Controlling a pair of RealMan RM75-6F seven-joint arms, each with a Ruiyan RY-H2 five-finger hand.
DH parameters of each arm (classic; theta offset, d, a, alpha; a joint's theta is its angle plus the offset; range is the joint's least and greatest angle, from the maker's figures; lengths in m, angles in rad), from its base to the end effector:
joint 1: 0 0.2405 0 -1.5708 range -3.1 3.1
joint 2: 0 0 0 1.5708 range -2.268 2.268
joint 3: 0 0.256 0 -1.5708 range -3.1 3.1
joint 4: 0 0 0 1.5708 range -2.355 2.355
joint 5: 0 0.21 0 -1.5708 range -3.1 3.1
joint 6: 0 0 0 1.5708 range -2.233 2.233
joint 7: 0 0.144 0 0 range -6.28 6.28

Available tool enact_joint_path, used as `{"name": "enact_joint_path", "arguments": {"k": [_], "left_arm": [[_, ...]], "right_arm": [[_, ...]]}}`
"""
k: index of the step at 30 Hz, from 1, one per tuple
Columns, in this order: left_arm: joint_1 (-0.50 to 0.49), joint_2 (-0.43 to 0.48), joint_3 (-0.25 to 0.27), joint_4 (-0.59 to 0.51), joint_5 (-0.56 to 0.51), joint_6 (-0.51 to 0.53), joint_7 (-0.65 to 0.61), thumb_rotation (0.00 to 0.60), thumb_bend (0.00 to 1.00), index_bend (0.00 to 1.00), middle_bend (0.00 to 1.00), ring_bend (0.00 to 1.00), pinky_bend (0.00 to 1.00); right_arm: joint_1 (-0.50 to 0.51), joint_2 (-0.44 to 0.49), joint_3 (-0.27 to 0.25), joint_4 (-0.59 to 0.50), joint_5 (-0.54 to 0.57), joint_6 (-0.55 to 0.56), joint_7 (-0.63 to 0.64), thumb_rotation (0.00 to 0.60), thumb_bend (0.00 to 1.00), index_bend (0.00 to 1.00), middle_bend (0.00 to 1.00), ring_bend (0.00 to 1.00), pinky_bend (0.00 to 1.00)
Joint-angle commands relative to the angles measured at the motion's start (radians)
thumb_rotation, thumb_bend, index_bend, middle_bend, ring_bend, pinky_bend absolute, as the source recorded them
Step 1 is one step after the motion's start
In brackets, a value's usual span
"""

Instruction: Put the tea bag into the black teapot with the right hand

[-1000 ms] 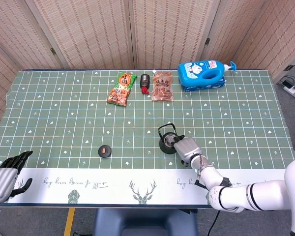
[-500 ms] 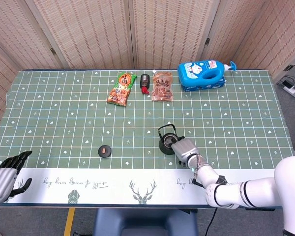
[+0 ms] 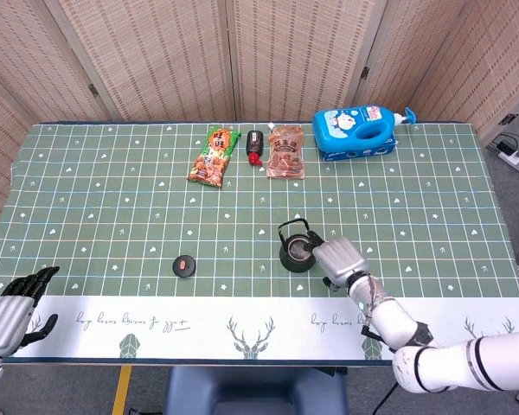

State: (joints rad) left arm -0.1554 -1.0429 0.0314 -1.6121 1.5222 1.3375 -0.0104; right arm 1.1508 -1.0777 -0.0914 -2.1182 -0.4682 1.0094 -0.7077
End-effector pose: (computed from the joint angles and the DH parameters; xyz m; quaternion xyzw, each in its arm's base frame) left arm -0.3185 0.1837 0.1539 -0.6635 -0.4050 -0.3200 0.5416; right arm -0.1057 -0.3036 0.0662 0.8178 -0.3624 0.1682 0.4143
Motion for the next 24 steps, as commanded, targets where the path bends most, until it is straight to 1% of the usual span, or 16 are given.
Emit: {"name": "enact_joint_path", "arguments": {"k": [1, 2, 3, 4, 6, 7, 9, 12, 14, 15, 18, 20, 22, 24], "left_arm": [[0.001, -0.003, 0.0, -0.002, 0.001, 0.002, 0.009, 0.6, 0.37, 0.0, 0.06, 0.13, 0.16], [0.001, -0.004, 0.001, -0.003, 0.001, 0.002, 0.012, 0.6, 0.38, 0.0, 0.06, 0.13, 0.16], [0.002, -0.005, 0.002, -0.005, 0.001, 0.003, 0.017, 0.6, 0.38, 0.0, 0.06, 0.13, 0.16], [0.003, -0.005, 0.002, -0.006, 0.002, 0.005, 0.02, 0.6, 0.38, 0.0, 0.06, 0.13, 0.16], [0.006, -0.006, 0.002, -0.01, 0.003, 0.011, 0.025, 0.6, 0.37, 0.0, 0.06, 0.13, 0.16], [0.007, -0.007, 0.002, -0.011, 0.005, 0.014, 0.027, 0.6, 0.37, 0.0, 0.06, 0.13, 0.16], [0.008, -0.008, 0.003, -0.012, 0.013, 0.021, 0.03, 0.6, 0.38, 0.0, 0.06, 0.13, 0.16], [0.01, -0.012, 0.006, -0.013, 0.018, 0.025, 0.04, 0.6, 0.38, 0.0, 0.06, 0.13, 0.16], [0.012, -0.014, 0.007, -0.015, 0.021, 0.027, 0.05, 0.6, 0.37, 0.0, 0.05, 0.13, 0.16], [0.013, -0.016, 0.008, -0.016, 0.023, 0.028, 0.058, 0.6, 0.37, 0.0, 0.05, 0.13, 0.16], [0.017, -0.023, 0.01, -0.025, 0.022, 0.034, 0.079, 0.6, 0.37, 0.0, 0.05, 0.13, 0.16], [0.02, -0.028, 0.012, -0.032, 0.021, 0.034, 0.092, 0.6, 0.37, 0.0, 0.05, 0.13, 0.16], [0.021, -0.031, 0.015, -0.035, 0.025, 0.034, 0.105, 0.6, 0.37, 0.0, 0.06, 0.13, 0.16], [0.024, -0.032, 0.017, -0.038, 0.029, 0.04, 0.115, 0.6, 0.37, 0.0, 0.06, 0.13, 0.16]], "right_arm": [[-0.163, 0.047, -0.045, -0.067, -0.287, 0.209, 0.055, 0.6, 0.41, 0.07, 0.0, 0.68, 0.61], [-0.204, 0.039, -0.062, -0.06, -0.354, 0.262, 0.059, 0.6, 0.41, 0.06, 0.0, 0.64, 0.56], [-0.259, 0.026, -0.089, -0.044, -0.441, 0.329, 0.055, 0.6, 0.41, 0.05, 0.0, 0.61, 0.51], [-0.3, 0.014, -0.11, -0.028, -0.501, 0.378, 0.053, 0.6, 0.41, 0.05, 0.0, 0.57, 0.48], [-0.397, -0.016, -0.155, 0.022, -0.626, 0.487, 0.046, 0.6, 0.41, 0.03, 0.0, 0.47, 0.41], [-0.44, -0.03, -0.172, 0.047, -0.673, 0.531, 0.049, 0.6, 0.41, 0.02, 0.0, 0.43, 0.39], [-0.537, -0.06, -0.204, 0.122, -0.769, 0.627, 0.072, 0.6, 0.41, 0.01, 0.0, 0.35, 0.31], [-0.67, -0.095, -0.236, 0.244, -0.858, 0.731, 0.159, 0.6, 0.41, 0.0, 0.0, 0.21, 0.13], [-0.74, -0.114, -0.25, 0.324, -0.891, 0.773, 0.213, 0.6, 0.41, 0.0, 0.0, 0.14, 0.04], [-0.772, -0.121, -0.256, 0.36, -0.901, 0.787, 0.24, 0.6, 0.41, 0.0, 0.0, 0.12, 0.01], [-0.855, -0.125, -0.264, 0.455, -0.923, 0.81, 0.338, 0.6, 0.41, 0.0, 0.0, 0.06, 0.0], [-0.901, -0.121, -0.246, 0.505, -0.922, 0.829, 0.413, 0.6, 0.41, 0.0, 0.0, 0.03, 0.0], [-0.922, -0.104, -0.233, 0.52, -0.913, 0.818, 0.451, 0.6, 0.41, 0.0, 0.0, 0.01, 0.0], [-0.941, -0.086, -0.206, 0.523, -0.909, 0.806, 0.498, 0.6, 0.41, 0.0, 0.0, 0.0, 0.0]]}}
